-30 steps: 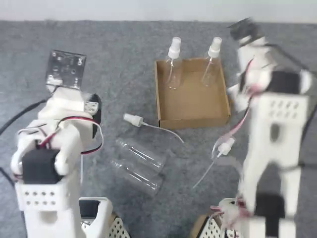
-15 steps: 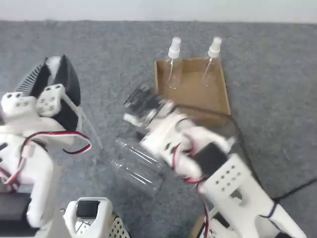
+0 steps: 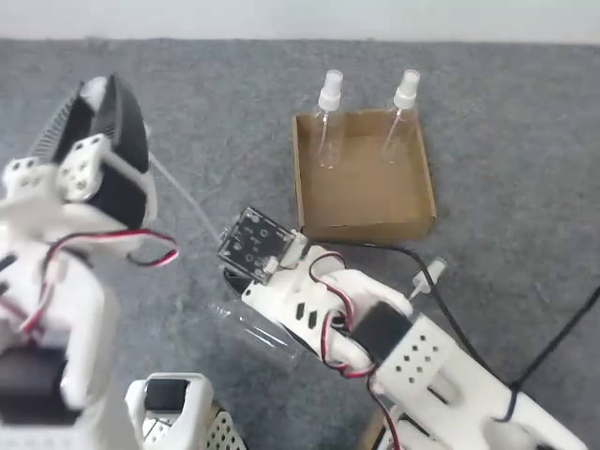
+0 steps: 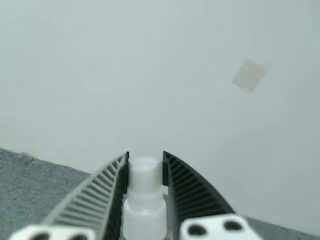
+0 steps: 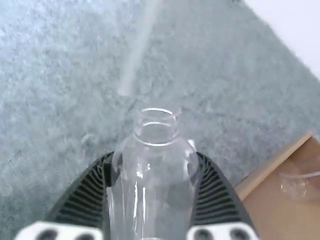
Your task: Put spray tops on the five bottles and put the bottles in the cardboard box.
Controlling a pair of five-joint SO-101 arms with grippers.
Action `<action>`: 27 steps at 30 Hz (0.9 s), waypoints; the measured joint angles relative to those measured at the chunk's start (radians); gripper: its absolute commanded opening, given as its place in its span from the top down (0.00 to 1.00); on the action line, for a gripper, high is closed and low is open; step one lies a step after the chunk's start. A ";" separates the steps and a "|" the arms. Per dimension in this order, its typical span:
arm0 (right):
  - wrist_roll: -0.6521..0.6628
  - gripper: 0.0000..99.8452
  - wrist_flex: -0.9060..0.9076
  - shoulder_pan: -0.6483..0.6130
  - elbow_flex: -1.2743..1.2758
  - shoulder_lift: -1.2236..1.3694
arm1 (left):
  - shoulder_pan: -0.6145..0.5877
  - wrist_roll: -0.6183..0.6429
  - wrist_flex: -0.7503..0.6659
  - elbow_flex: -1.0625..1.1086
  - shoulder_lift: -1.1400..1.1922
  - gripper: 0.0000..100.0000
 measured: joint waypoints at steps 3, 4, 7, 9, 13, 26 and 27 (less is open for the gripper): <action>-0.002 0.99 -0.006 0.000 0.029 -0.046 | 0.002 -0.005 -0.066 0.100 0.009 0.99; -0.002 0.99 -0.006 0.000 0.034 -0.054 | 0.000 -0.006 -0.084 0.127 0.011 0.99; -0.002 0.99 -0.006 0.000 0.035 -0.066 | 0.003 -0.003 -0.114 0.166 0.012 0.99; -0.002 0.99 -0.008 0.000 0.035 -0.066 | 0.003 -0.006 -0.117 0.172 0.011 0.99; -0.002 0.99 -0.008 0.000 0.035 -0.066 | 0.002 -0.005 -0.100 0.183 0.011 0.99; -0.025 0.99 -0.158 0.018 0.126 -0.078 | 0.152 -0.012 0.035 0.249 0.011 0.99; -0.057 0.99 -0.190 0.032 0.140 -0.080 | 0.167 -0.012 0.035 0.262 0.011 0.99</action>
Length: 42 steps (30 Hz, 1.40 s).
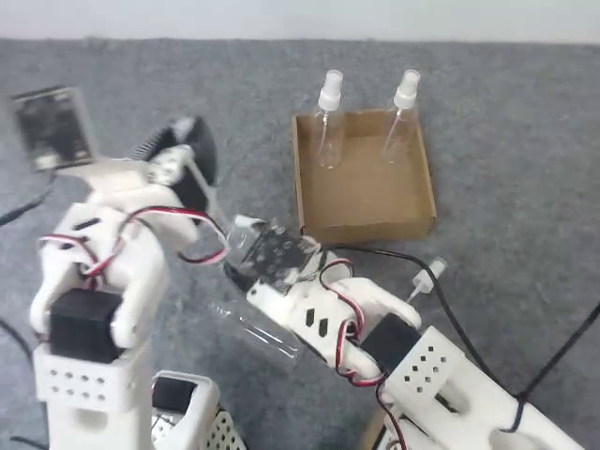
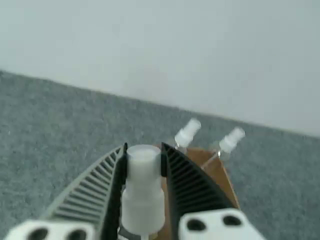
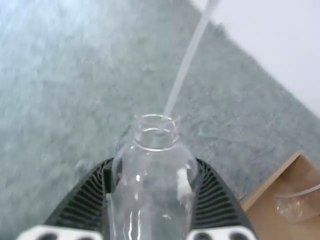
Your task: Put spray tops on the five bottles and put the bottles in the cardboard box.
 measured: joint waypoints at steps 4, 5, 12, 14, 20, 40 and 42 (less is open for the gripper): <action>-0.144 0.99 -0.081 0.051 0.038 0.002 | 0.032 -0.012 0.000 0.049 0.000 0.99; -0.164 0.99 -0.097 0.055 0.044 0.002 | 0.034 -0.031 0.000 0.060 0.000 0.99; -0.184 0.99 -0.169 0.061 0.084 0.002 | 0.124 -0.160 -0.002 0.140 0.000 0.99; -0.187 0.99 -0.173 0.064 0.092 0.002 | 0.135 -0.170 -0.002 0.150 0.002 0.99; -0.187 0.99 -0.173 0.069 0.097 0.002 | 0.143 -0.181 -0.002 0.150 0.002 0.99; -0.190 0.99 -0.175 0.080 0.098 0.002 | 0.089 -0.299 0.002 0.190 -0.178 0.82; -0.190 0.99 -0.175 0.080 0.098 0.002 | 0.063 -0.301 -0.029 0.183 -0.158 0.82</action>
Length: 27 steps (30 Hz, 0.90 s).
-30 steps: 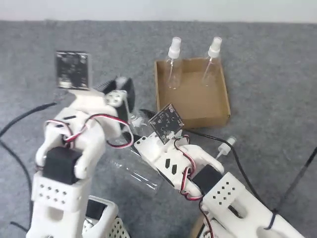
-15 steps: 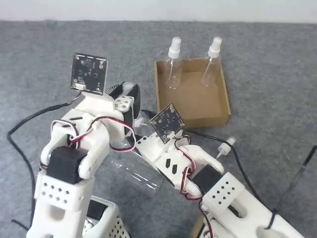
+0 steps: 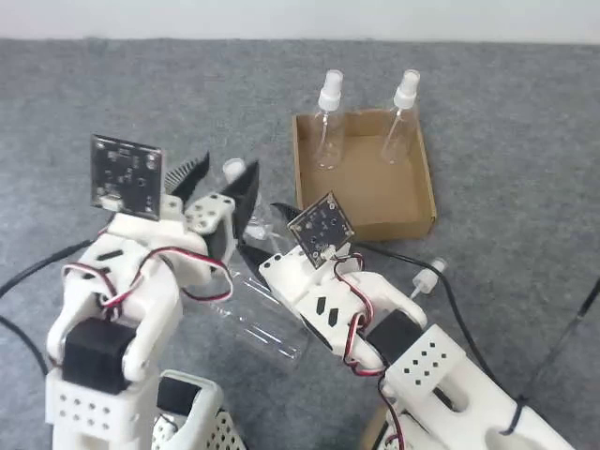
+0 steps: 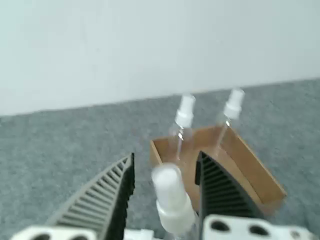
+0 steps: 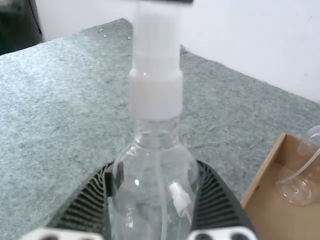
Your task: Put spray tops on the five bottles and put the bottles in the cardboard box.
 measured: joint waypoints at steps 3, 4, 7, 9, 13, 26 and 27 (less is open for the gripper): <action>0.000 0.99 0.000 -0.002 0.000 0.000 | -0.046 0.000 -0.031 -0.038 0.074 0.82; 0.000 0.99 0.000 -0.002 0.000 0.000 | -0.061 0.000 -0.035 -0.054 0.103 0.82; 0.000 0.99 0.000 -0.002 0.000 0.000 | -0.091 0.000 -0.038 -0.081 0.175 0.82; 0.000 0.99 0.000 -0.002 0.000 0.000 | -0.095 0.000 -0.038 -0.086 0.210 0.82; 0.000 0.99 0.000 -0.002 0.000 0.000 | -0.092 -0.009 -0.038 -0.086 0.235 0.82; -0.002 0.99 -0.006 -0.002 0.012 -0.002 | 0.046 -0.012 -0.038 0.040 0.187 0.86; -0.002 0.99 -0.006 -0.002 0.012 0.000 | 0.048 -0.012 -0.038 0.040 0.184 0.86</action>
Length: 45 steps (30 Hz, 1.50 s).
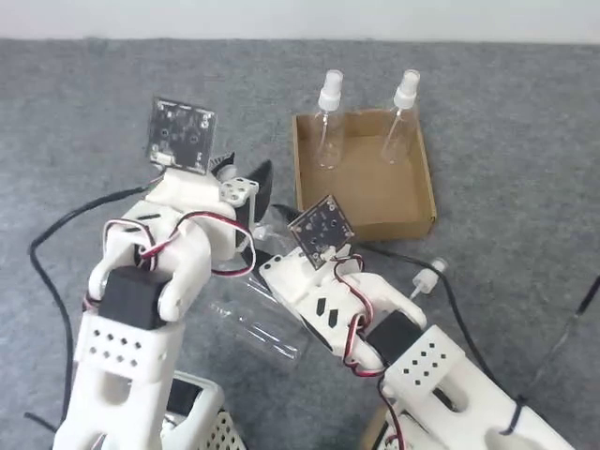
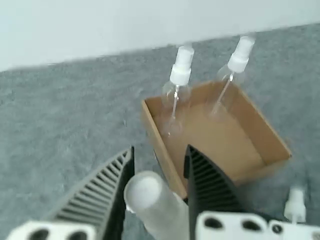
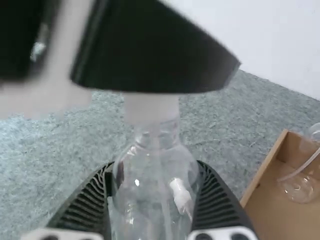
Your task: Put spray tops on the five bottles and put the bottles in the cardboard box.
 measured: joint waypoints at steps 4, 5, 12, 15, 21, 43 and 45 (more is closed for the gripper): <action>0.000 0.99 0.000 0.000 0.000 -0.002 | 0.006 0.000 0.002 -0.017 -0.003 0.86; 0.000 0.99 0.000 0.000 0.000 -0.002 | 0.014 0.000 0.006 -0.031 -0.003 0.86; 0.000 0.99 0.000 0.000 0.000 -0.002 | 0.057 0.000 0.023 -0.058 -0.003 0.86; 0.000 0.99 0.000 0.000 0.000 -0.002 | 0.060 0.000 0.049 -0.058 -0.003 0.86; 0.000 0.99 0.000 0.000 0.000 -0.002 | 0.063 0.000 0.071 -0.058 -0.003 0.86; 0.000 0.99 0.000 0.002 0.028 0.000 | -0.011 -0.002 0.071 -0.187 -0.003 0.85; 0.000 0.99 0.000 0.000 0.028 0.000 | -0.011 -0.002 0.071 -0.187 -0.003 0.85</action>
